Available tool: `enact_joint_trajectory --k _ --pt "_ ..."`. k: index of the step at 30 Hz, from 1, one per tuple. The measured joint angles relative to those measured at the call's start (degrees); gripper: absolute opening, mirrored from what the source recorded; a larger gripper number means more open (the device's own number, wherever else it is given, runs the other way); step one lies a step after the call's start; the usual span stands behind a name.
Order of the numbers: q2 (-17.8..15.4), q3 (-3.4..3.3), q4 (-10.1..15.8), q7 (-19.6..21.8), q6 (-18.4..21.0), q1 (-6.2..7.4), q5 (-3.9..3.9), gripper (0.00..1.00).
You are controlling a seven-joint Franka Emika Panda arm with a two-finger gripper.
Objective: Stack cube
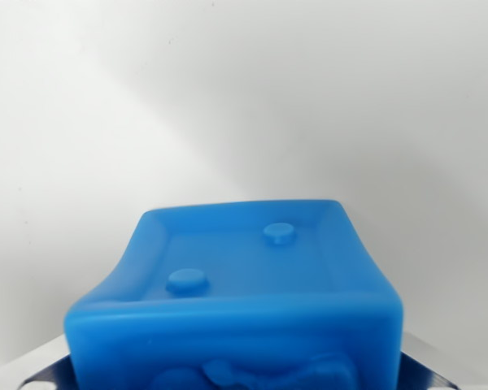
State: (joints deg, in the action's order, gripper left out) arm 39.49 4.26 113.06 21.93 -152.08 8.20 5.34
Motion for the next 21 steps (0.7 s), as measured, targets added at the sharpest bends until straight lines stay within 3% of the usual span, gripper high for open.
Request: enact_joint_trajectory --k 21 --pt "-0.6 0.0 0.2 0.0 0.3 0.0 0.0 0.0"
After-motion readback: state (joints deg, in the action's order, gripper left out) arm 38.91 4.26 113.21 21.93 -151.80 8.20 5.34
